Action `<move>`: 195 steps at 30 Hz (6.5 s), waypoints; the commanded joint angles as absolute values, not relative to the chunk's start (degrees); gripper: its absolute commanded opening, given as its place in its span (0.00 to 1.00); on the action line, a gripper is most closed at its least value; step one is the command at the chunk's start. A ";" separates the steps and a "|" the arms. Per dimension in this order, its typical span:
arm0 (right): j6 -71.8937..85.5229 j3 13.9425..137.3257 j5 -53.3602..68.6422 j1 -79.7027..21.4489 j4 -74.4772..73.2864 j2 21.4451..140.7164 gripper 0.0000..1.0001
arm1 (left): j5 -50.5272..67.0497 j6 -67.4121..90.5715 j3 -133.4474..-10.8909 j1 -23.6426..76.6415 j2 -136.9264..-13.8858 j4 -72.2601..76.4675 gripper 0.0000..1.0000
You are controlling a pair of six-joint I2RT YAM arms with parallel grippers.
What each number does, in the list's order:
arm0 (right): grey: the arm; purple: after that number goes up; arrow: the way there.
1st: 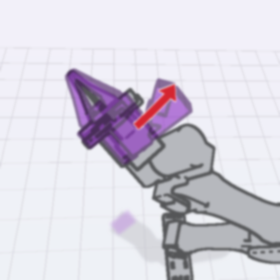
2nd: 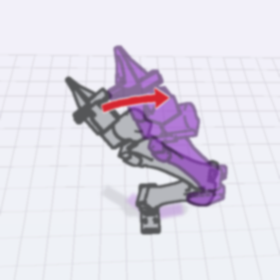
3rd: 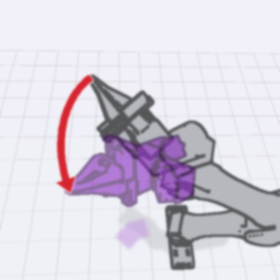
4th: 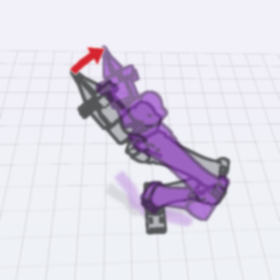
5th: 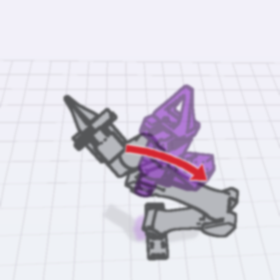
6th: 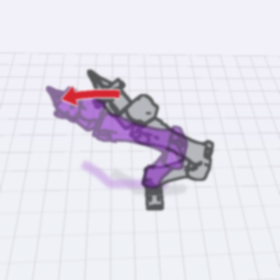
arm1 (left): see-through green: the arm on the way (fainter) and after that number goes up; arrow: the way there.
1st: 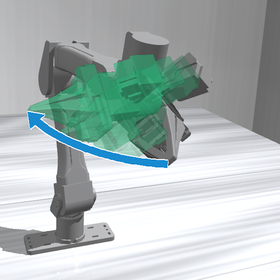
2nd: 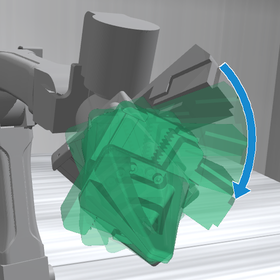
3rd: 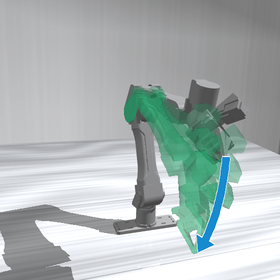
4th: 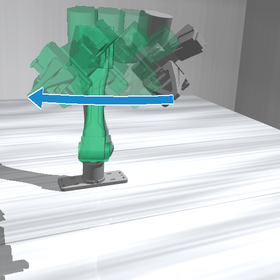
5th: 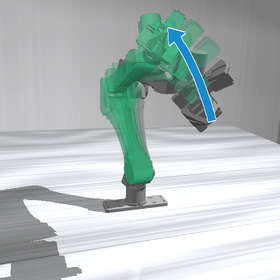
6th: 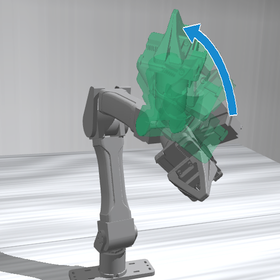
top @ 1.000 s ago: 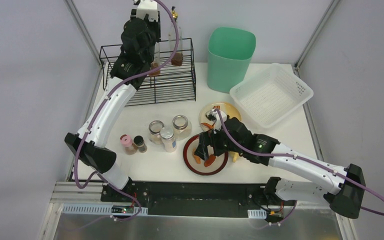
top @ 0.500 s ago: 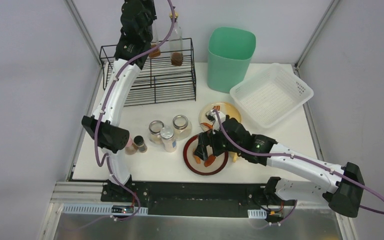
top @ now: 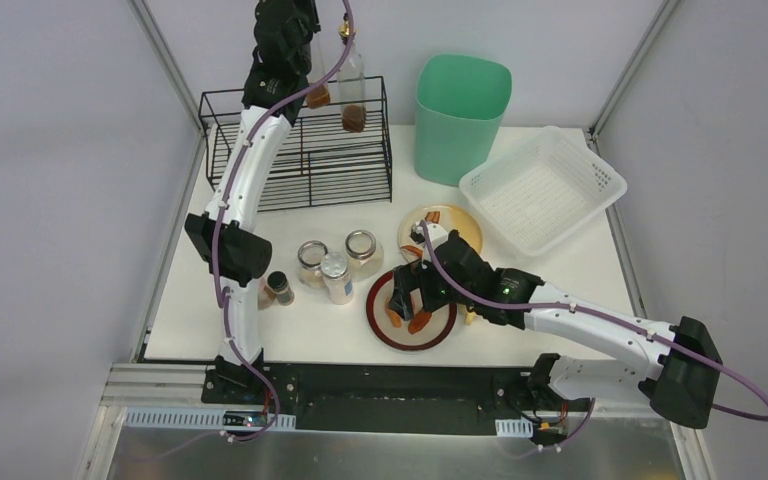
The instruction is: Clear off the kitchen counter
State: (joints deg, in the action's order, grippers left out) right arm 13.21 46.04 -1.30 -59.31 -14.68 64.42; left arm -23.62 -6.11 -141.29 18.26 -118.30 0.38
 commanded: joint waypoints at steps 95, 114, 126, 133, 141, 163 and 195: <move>13.68 45.76 -2.73 -59.59 -11.14 64.36 0.99 | -13.09 -2.74 -116.06 16.33 -111.16 25.63 0.00; 13.79 45.70 -2.89 -59.63 -10.96 64.93 0.99 | -17.84 -13.13 -107.40 19.07 -107.84 36.50 0.15; 13.75 45.70 -3.38 -59.66 -10.99 65.22 0.99 | -19.36 -12.92 -106.35 18.99 -106.72 35.95 0.57; 13.75 45.85 -3.65 -59.67 -11.15 65.06 0.99 | -20.88 -13.37 -106.02 18.99 -104.84 34.98 0.67; 14.26 47.06 -3.91 -59.65 -12.11 64.76 0.99 | -25.54 -8.42 -103.44 19.01 -97.08 28.21 0.88; 15.05 50.81 -7.83 -59.61 -21.32 57.48 0.99 | -19.27 20.67 -77.95 24.43 -61.82 -16.25 0.99; 16.27 48.85 -11.78 -59.66 -27.96 56.21 0.99 | -25.26 36.40 -55.03 51.65 -63.33 -40.01 0.91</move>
